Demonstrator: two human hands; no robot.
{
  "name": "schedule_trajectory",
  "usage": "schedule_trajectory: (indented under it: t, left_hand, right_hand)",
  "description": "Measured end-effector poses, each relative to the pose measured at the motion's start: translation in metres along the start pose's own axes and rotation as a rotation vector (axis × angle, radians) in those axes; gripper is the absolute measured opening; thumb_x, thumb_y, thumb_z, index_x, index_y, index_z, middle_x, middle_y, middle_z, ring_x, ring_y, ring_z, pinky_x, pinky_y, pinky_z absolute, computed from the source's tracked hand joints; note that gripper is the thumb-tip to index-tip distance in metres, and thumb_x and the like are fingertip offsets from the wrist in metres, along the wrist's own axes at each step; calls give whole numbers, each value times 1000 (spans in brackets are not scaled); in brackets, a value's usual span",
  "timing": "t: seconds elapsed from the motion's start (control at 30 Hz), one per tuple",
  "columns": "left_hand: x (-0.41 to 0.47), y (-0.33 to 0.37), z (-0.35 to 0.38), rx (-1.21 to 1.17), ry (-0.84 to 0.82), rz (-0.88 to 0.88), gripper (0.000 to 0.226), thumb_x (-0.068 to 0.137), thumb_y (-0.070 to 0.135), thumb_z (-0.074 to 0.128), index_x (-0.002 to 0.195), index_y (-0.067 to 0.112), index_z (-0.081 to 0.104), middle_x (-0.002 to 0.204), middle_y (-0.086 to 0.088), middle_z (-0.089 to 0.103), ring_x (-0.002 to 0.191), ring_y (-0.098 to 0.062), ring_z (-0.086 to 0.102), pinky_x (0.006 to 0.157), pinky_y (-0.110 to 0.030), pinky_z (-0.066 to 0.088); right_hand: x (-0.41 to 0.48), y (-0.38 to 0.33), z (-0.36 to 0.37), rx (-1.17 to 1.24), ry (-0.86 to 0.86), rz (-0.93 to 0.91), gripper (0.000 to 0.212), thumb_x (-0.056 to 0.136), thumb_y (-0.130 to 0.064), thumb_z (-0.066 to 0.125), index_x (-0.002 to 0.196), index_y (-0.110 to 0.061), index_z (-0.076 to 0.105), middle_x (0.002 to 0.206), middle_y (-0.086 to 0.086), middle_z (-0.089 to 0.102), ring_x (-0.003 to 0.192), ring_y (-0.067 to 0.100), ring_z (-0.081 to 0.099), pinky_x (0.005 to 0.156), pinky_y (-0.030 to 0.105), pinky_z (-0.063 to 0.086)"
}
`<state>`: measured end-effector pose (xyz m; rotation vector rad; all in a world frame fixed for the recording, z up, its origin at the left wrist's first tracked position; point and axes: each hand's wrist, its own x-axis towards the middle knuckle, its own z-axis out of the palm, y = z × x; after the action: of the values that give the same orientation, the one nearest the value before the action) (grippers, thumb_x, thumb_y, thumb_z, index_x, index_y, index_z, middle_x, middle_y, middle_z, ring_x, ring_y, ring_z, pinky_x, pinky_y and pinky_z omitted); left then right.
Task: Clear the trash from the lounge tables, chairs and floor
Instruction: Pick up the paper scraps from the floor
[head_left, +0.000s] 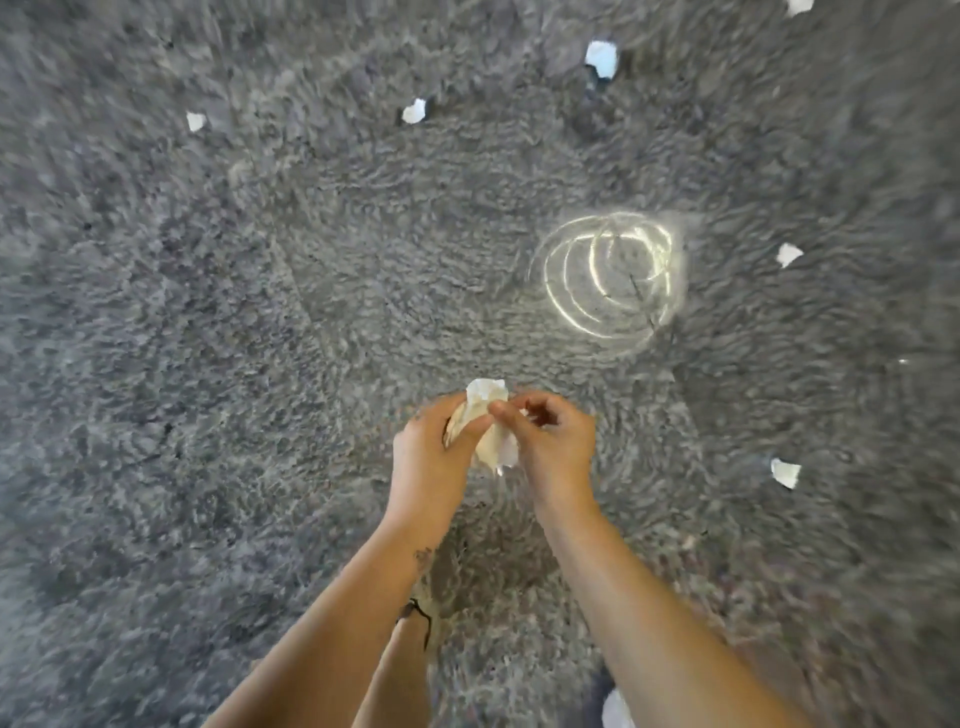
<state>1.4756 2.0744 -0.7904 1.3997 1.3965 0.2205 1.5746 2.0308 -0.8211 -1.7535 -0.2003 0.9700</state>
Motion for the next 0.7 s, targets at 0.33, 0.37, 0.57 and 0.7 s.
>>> schedule_trajectory:
  t: [0.33,0.37,0.57,0.7]
  left_hand:
    - [6,43,246,202,-144,120,17,92,23,58,101,12,67,71,2,62,62,-4,54,52,-11,37]
    - [5,43,276,196,-150,108,17,92,22,57,99,11,67,70,4,61,61,-2,54,52,-10,37]
    - [10,26,427,222,-177,64,18,93,18,56,105,13,67,71,4,59,57,-3,50,50,-12,38]
    - [22,-4,504,272,-193,39,19,93,19,56,105,10,67,67,6,57,54,1,50,48,-7,36]
  right_hand:
    - [82,47,-228,125,174,86,25,67,5,76,59,-17,66,63,-5,64,61,0,59,64,18,49]
    - [92,56,-256,125,179,98,22,69,5,75,62,-14,67,66,-1,65,63,3,59,66,18,49]
    - [153,130,-405,114,351,191,9,76,0,71,75,-8,67,70,7,60,67,9,54,68,22,47]
    - [192,206,-471,52,473,240,7,78,5,67,83,3,63,72,6,57,75,22,53,77,32,47]
